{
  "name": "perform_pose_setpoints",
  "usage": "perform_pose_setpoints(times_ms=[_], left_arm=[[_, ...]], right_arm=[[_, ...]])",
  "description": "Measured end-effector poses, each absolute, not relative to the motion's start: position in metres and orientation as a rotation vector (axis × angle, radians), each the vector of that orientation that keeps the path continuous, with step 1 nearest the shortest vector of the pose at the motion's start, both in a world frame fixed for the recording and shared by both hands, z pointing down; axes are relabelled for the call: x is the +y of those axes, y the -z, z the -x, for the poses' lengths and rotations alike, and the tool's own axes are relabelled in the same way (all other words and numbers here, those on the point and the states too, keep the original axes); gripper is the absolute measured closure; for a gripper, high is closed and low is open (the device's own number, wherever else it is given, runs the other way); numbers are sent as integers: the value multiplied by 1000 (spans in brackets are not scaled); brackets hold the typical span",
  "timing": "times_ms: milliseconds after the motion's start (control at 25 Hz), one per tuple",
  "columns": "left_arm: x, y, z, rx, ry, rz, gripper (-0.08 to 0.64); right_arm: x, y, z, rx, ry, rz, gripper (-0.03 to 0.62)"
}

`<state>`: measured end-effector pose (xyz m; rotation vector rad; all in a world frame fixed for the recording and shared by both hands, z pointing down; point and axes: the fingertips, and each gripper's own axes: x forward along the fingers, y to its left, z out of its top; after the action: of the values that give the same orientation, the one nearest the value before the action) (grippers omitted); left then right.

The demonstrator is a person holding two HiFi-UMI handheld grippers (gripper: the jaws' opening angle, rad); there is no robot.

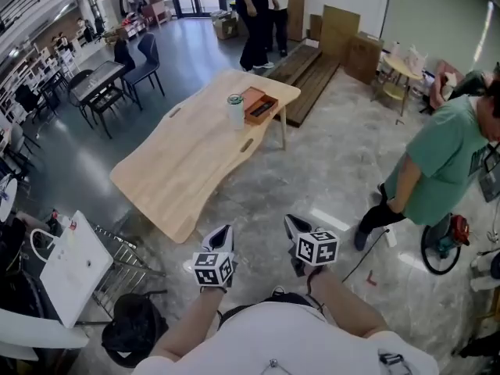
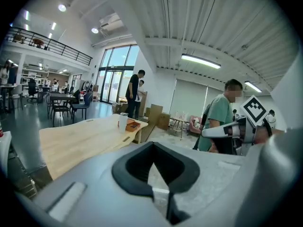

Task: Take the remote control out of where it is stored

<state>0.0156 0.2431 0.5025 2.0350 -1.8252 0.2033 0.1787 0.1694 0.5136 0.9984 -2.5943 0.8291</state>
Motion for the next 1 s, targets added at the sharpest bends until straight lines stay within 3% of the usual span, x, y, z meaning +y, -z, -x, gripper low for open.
perform_pose_setpoints(times_ms=[520,1000], left_arm=[[126,-521,-12,-1835,-249,-1982,559],[-85,-524,40,-1697,-240,-2119,558]], right_arm=[[43,-536,-169,-2585,-883,-944,565],[-142,-541,-110,-2533,-873,-1068,565]])
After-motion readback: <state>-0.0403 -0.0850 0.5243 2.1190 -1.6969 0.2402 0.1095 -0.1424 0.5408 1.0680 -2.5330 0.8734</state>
